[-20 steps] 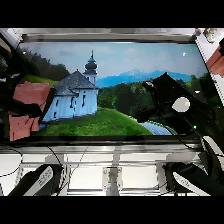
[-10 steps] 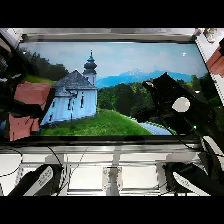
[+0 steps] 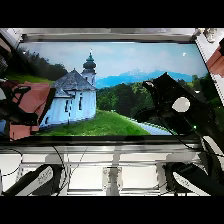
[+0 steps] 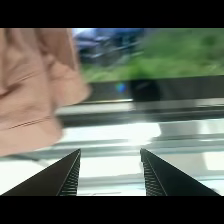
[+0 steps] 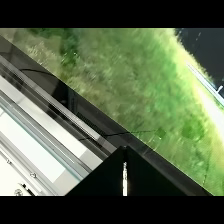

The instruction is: Fold the clothes and pants, and hang the long-sleeved shirts on hangers.

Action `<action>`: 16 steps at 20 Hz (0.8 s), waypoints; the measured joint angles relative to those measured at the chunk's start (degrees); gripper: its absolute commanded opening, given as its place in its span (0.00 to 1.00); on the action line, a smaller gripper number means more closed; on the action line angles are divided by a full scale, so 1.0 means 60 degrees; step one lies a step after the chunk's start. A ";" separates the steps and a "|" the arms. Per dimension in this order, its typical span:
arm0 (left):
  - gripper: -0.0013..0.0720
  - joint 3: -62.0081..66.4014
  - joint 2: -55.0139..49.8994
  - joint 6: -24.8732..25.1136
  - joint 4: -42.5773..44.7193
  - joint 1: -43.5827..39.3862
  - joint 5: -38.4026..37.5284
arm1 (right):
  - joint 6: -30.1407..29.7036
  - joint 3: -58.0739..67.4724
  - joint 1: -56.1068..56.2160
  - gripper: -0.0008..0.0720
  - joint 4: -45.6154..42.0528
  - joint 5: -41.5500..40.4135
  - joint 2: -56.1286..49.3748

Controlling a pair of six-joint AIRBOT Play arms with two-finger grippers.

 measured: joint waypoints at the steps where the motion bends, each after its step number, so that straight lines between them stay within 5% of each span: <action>1: 0.60 -0.0069 -0.0164 -0.0186 0.0393 0.0000 0.0069 | 0.0000 0.0004 0.0000 0.02 0.0000 0.0007 0.0000; 7: 0.60 -0.0226 -0.0761 -0.0838 0.1927 0.0000 0.0583 | -0.0004 0.0004 0.0000 0.02 -0.0004 0.0026 0.0000; 16: 0.60 -0.0546 -0.1563 -0.1140 0.2164 0.0000 0.1111 | -0.0007 0.0000 0.0000 0.02 0.0000 0.0091 0.0000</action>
